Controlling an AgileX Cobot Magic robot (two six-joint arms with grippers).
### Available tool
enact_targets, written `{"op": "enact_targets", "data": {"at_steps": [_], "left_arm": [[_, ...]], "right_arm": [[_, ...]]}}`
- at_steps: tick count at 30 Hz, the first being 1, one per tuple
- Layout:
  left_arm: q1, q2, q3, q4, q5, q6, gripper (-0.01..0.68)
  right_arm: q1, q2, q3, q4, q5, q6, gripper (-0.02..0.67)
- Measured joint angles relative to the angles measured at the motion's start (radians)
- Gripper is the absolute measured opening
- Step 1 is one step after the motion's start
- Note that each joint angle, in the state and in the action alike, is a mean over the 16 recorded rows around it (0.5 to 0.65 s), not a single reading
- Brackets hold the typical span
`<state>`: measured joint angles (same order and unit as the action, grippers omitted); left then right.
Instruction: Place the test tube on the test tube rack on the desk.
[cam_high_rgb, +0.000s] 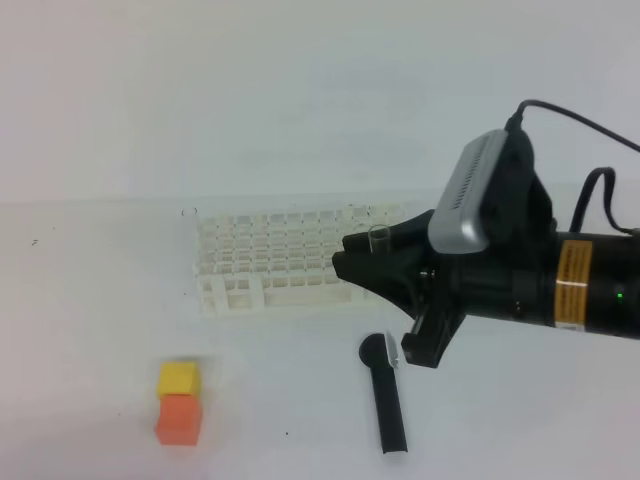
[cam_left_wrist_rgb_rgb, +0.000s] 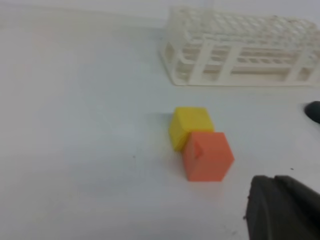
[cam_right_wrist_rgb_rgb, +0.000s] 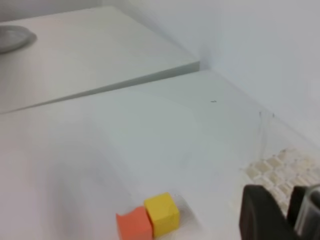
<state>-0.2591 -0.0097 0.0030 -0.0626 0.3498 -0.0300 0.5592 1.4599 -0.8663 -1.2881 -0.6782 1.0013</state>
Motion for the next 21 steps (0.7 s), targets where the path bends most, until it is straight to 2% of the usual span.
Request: {"op": "enact_targets", "data": {"at_steps": [5, 10, 15, 21], "left_arm": [[-0.090, 0.000, 0.000, 0.000, -0.001, 0.000, -0.001], [-0.130, 0.000, 0.000, 0.000, -0.001, 0.000, -0.001], [-0.116, 0.000, 0.000, 0.000, -0.001, 0.000, -0.001], [-0.058, 0.000, 0.000, 0.001, -0.001, 0.000, -0.001]], "right_arm": [[0.000, 0.049, 0.000, 0.080, 0.005, -0.087, 0.111], [0.000, 0.082, 0.000, 0.130, 0.011, -0.144, 0.111], [0.000, 0.099, 0.000, 0.172, 0.016, -0.170, 0.111], [0.000, 0.109, 0.000, 0.217, 0.019, -0.181, 0.111]]}}
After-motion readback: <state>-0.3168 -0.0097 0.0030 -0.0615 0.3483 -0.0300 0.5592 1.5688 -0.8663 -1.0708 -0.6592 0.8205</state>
